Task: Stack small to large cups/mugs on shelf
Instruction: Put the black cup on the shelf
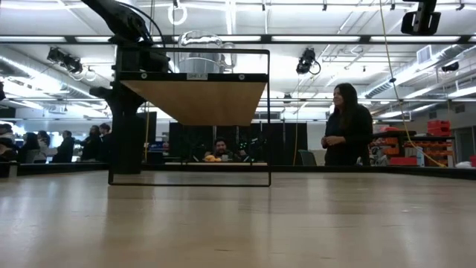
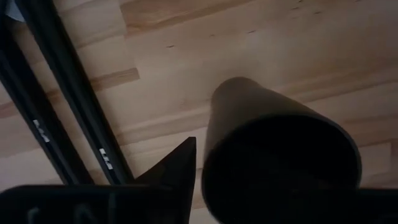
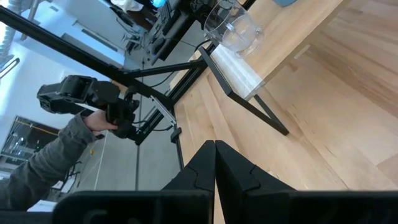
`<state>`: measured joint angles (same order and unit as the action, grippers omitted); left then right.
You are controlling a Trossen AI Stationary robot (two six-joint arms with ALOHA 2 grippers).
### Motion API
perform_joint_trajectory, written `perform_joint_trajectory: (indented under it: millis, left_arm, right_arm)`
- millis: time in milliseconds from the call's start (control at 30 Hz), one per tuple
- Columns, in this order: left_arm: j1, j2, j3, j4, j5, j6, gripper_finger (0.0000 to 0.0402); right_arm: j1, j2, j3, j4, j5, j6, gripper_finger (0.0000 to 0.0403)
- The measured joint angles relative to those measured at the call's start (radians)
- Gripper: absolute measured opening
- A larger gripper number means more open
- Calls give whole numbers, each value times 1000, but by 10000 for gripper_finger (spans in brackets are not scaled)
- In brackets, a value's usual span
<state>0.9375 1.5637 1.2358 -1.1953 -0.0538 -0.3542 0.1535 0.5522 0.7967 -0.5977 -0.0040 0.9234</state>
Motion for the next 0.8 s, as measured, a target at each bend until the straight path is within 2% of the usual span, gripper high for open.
perform_joint_trajectory:
  millis: [267, 633, 800]
  left_arm:
    - [2, 7, 0, 21, -1, 2, 93]
    - [2, 7, 0, 25, -1, 34, 14]
    - [2, 7, 0, 23, 1, 37, 14]
  right_arm:
    - [0, 0, 0, 0, 0, -2, 16]
    - [0, 0, 0, 0, 0, -2, 16]
    - [0, 0, 0, 0, 0, -2, 16]
